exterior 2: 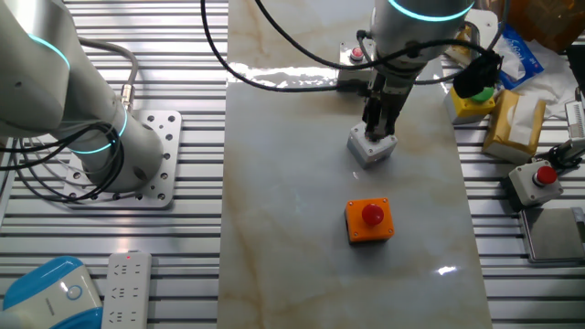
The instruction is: Press three buttons from left to right in sequence
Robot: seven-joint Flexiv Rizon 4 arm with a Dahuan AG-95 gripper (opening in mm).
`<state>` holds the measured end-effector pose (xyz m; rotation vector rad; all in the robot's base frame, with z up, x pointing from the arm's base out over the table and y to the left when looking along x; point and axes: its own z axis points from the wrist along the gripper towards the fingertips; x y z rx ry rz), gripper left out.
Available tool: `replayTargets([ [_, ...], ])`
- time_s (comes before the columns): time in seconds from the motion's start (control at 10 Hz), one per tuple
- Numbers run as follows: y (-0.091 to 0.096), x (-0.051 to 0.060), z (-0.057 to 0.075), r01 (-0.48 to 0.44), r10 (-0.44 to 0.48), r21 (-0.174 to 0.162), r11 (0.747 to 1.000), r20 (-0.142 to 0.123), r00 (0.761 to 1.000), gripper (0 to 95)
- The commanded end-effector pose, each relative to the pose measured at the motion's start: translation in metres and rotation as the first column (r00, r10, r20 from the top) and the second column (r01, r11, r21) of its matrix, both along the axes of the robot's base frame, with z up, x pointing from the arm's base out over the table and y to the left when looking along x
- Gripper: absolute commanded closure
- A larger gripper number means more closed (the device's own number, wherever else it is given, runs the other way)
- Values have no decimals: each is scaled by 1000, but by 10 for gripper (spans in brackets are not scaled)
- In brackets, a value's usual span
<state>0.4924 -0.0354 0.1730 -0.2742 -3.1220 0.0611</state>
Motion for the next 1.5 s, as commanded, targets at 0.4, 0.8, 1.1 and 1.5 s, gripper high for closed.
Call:
replayTargets([
  [0.4, -85, -19, -32, -131, 132, -55, 990, 8, 991, 950],
  [0.8, -94, -11, -55, -117, 118, -50, 992, 14, 993, 950],
  [1.1, -106, -10, -48, -123, 124, -29, 992, 24, 992, 950],
  [1.5, -117, -11, -38, -127, 126, 8, 992, 28, 992, 950],
])
